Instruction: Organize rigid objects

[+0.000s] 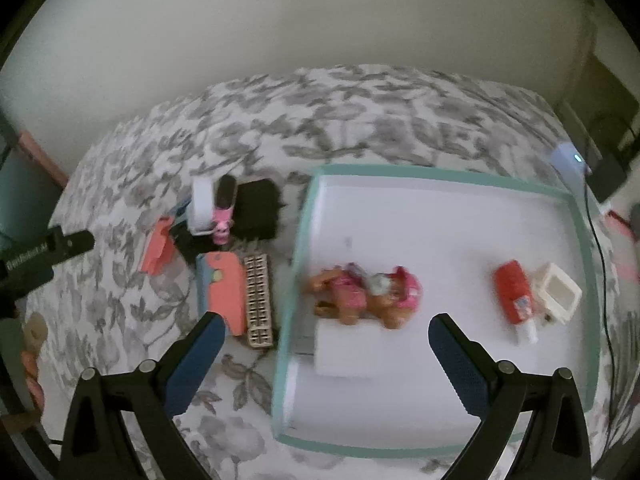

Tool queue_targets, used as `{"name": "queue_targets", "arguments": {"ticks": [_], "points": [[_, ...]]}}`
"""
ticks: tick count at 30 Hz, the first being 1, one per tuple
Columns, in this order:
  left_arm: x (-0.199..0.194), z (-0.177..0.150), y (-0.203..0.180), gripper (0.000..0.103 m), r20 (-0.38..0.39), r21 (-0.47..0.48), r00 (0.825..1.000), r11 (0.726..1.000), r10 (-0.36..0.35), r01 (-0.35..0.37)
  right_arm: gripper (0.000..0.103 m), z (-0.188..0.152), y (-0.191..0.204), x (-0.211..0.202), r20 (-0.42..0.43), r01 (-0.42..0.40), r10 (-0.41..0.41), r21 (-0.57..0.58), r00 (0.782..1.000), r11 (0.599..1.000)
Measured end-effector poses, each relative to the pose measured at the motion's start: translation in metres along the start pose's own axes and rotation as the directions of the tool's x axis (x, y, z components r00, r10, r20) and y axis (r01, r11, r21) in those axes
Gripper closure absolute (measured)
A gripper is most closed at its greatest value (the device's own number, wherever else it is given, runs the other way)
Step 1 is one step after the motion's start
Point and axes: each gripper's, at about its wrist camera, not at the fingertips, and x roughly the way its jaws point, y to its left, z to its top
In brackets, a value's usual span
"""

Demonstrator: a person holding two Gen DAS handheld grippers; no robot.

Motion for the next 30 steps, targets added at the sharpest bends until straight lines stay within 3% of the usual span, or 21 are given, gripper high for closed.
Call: {"name": "queue_targets", "arguments": {"ticks": [6,18,30], "points": [[0.017,0.001,0.002,0.010,-0.045,-0.003,0.999,1.000,-0.024,0.024,0.003,0.000,0.023,0.017,-0.033,-0.031,0.030,-0.028,0.999,0.999],[0.046,0.008,-0.010,0.010,-0.097,0.042,0.992,0.996,-0.080,0.084,0.040,0.006,0.057,0.042,-0.093,-0.119,0.112,-0.075,0.989,0.990],[0.074,0.017,-0.032,0.010,-0.084,0.120,0.991,0.986,-0.104,0.113,0.043,0.015,0.065,0.067,-0.128,-0.122,0.112,-0.069,0.985,0.990]]}}
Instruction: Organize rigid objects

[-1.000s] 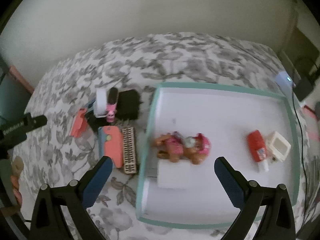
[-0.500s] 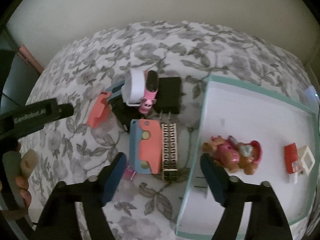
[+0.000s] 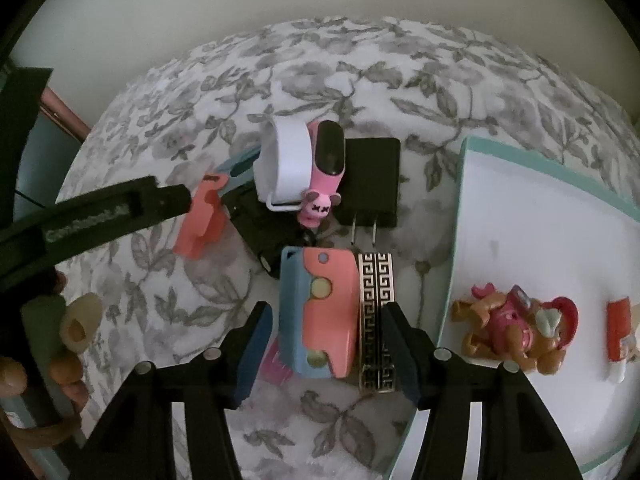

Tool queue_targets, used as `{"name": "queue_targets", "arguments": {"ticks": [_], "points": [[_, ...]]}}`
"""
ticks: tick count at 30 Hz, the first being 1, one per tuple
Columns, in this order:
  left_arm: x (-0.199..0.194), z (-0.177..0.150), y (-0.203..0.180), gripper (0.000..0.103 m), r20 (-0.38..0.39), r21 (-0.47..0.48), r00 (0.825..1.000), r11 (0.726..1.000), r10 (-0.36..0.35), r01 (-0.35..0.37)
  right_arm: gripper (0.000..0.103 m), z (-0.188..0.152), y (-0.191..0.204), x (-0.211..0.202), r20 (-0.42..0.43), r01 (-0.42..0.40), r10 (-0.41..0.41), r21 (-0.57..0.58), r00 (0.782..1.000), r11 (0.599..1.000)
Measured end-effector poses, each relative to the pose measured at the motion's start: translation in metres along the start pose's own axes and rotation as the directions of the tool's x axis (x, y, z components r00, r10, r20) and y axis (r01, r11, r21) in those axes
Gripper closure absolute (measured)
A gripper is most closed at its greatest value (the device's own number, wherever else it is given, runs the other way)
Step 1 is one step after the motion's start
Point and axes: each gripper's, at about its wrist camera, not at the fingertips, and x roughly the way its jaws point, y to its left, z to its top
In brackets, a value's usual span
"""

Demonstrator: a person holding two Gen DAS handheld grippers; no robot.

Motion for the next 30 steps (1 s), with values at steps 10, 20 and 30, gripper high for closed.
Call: {"name": "queue_targets", "arguments": {"ticks": [10,20,30], "points": [[0.015,0.003,-0.012,0.036,-0.014,0.027,0.999,0.999,-0.038,0.038,0.046,0.007,0.000,0.004,0.007,0.007,-0.007,-0.008,1.000,1.000],[0.011,0.001,-0.018,0.051,-0.004,0.050,0.998,0.997,-0.062,0.062,0.051,0.000,0.010,0.004,-0.010,-0.033,0.033,-0.048,0.999,0.998],[0.011,-0.002,-0.028,0.051,0.004,0.144,1.000,0.989,-0.024,0.023,0.051,-0.005,0.012,0.017,-0.056,-0.075,0.074,-0.031,0.996,0.997]]}}
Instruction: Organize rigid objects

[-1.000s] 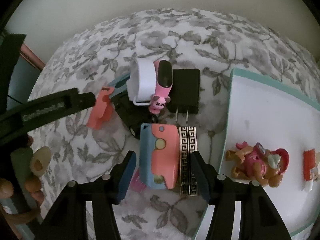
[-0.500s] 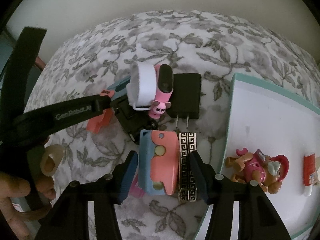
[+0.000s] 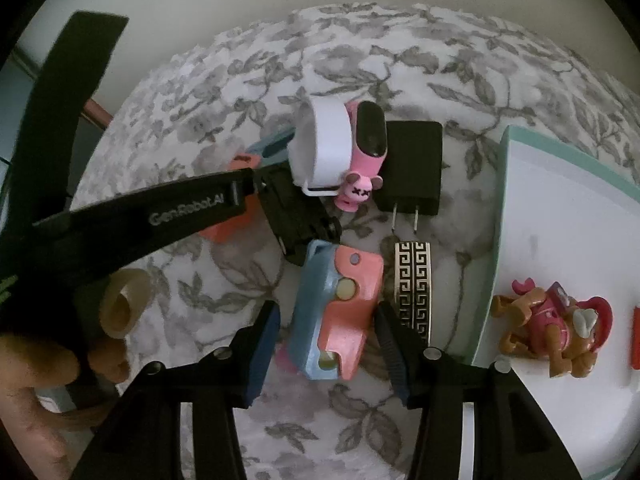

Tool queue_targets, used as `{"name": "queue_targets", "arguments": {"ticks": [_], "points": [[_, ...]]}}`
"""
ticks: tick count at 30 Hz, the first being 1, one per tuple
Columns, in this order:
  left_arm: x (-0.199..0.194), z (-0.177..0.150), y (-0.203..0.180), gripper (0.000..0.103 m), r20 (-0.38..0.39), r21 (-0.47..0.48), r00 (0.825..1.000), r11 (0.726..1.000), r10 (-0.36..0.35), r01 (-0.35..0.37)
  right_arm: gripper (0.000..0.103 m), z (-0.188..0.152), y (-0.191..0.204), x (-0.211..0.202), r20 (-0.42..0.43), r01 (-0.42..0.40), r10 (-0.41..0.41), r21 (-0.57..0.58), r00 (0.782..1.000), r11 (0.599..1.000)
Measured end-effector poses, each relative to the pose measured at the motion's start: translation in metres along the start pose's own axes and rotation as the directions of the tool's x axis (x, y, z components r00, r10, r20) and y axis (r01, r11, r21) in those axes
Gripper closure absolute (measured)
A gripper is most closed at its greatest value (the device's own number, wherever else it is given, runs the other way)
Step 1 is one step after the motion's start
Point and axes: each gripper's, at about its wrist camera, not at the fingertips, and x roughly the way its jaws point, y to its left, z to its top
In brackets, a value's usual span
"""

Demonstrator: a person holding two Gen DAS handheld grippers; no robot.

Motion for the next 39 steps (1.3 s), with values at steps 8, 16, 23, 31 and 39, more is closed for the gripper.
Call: {"name": "queue_targets", "arguments": {"ticks": [8,16,23,31,39], "points": [[0.009,-0.003,0.002,0.065,-0.027,-0.014,1.000,1.000,0.004,-0.005,0.051,-0.002,0.003,0.008,0.003,0.008,-0.008,0.014,1.000,1.000],[-0.005,0.000,0.010,0.072,-0.012,-0.062,1.000,0.998,-0.010,0.009,0.051,0.004,0.000,0.010,0.014,-0.008,0.008,0.025,1.000,1.000],[-0.012,-0.003,0.030,0.072,-0.035,-0.096,0.999,0.995,0.019,-0.022,0.052,0.000,-0.006,0.003,0.031,-0.018,0.017,0.037,0.999,0.999],[-0.020,-0.012,0.042,0.072,-0.039,-0.121,0.998,0.991,0.048,-0.053,0.055,0.000,-0.011,0.001,0.048,-0.060,0.056,0.081,0.997,0.995],[-0.047,-0.011,0.039,0.074,0.026,-0.134,0.997,0.989,0.067,-0.063,0.063,-0.005,-0.011,-0.009,0.057,-0.031,0.027,0.064,0.998,0.997]]}}
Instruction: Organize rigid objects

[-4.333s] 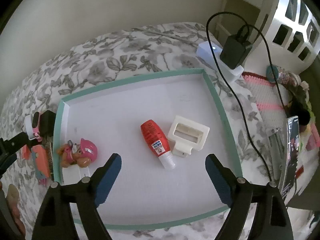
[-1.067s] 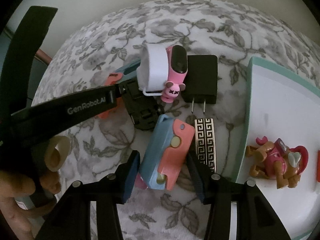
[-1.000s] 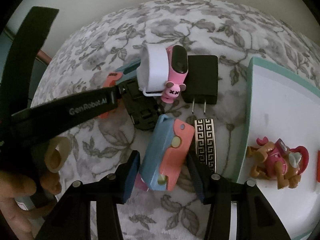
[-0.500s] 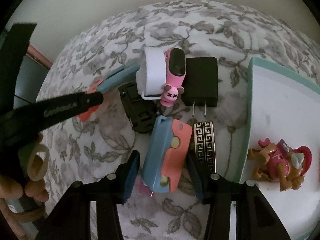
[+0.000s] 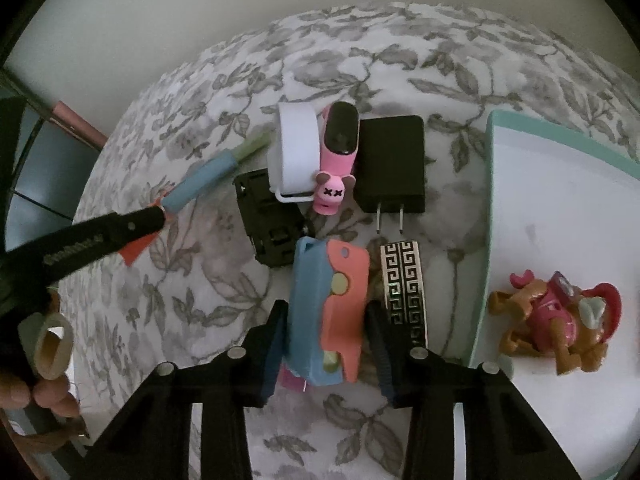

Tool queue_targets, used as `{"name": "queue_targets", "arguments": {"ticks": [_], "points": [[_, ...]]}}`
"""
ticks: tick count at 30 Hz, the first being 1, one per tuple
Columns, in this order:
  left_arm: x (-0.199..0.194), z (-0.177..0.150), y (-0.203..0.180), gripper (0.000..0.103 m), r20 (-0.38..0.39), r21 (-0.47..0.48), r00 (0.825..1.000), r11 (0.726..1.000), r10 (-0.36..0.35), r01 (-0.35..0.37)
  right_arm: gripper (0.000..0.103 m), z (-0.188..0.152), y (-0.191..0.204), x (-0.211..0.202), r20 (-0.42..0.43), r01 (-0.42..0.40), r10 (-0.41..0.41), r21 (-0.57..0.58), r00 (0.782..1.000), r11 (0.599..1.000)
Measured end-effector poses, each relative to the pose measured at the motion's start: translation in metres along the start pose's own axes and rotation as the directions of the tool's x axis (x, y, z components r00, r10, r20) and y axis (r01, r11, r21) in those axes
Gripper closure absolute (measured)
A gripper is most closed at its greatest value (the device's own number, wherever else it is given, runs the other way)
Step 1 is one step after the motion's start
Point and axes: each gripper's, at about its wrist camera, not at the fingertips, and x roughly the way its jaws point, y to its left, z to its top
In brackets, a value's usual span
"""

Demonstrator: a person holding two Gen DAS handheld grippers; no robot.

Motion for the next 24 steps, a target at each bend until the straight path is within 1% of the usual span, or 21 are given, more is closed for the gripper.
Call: {"name": "queue_targets", "arguments": {"ticks": [1,2,4,5,8,9,10,11,17,19,24], "points": [[-0.004,0.001,0.000,0.076,0.010,0.000,1.000,1.000,-0.001,0.001,0.064,0.000,0.000,-0.003,0.005,-0.002,0.002,0.000,1.000,1.000],[-0.009,0.002,0.000,0.084,0.023,0.001,1.000,1.000,-0.007,0.007,0.064,0.000,-0.001,-0.006,0.010,-0.006,0.006,0.000,1.000,1.000],[-0.016,0.002,-0.001,0.089,0.036,-0.006,0.999,1.000,-0.023,0.023,0.064,-0.002,-0.001,-0.013,0.020,-0.011,0.011,-0.004,1.000,1.000],[-0.019,0.002,-0.001,0.094,0.044,-0.004,0.999,1.000,-0.024,0.024,0.065,-0.002,-0.001,-0.016,0.026,-0.010,0.010,-0.007,1.000,1.000],[-0.026,0.002,-0.004,0.098,0.062,0.010,0.998,1.000,-0.005,0.004,0.066,-0.003,-0.001,-0.025,0.039,-0.015,0.015,-0.012,0.999,1.000],[-0.027,0.002,-0.004,0.098,0.066,0.011,0.998,1.000,-0.004,0.003,0.066,-0.003,0.000,-0.028,0.043,-0.017,0.017,-0.016,0.999,1.000],[-0.030,0.002,-0.004,0.098,0.070,0.009,0.997,1.000,-0.008,0.007,0.070,-0.003,0.000,-0.031,0.048,-0.016,0.017,-0.020,0.999,1.000],[-0.033,0.002,-0.004,0.099,0.077,0.007,0.997,1.000,-0.013,0.013,0.080,-0.003,0.001,-0.032,0.050,-0.013,0.014,-0.023,0.999,1.000],[-0.040,0.000,-0.008,0.099,0.092,0.020,0.996,1.000,0.003,-0.005,0.080,-0.006,0.001,-0.031,0.035,-0.002,0.003,-0.033,0.999,0.999],[-0.036,-0.002,-0.010,0.099,0.081,0.025,0.997,1.000,0.013,-0.015,0.080,-0.007,-0.001,-0.031,0.031,-0.002,0.003,-0.031,1.000,1.000],[-0.017,-0.007,-0.013,0.099,0.010,0.029,1.000,0.999,0.026,-0.026,0.080,-0.008,-0.004,-0.026,0.010,-0.002,0.003,-0.020,1.000,1.000]]}}
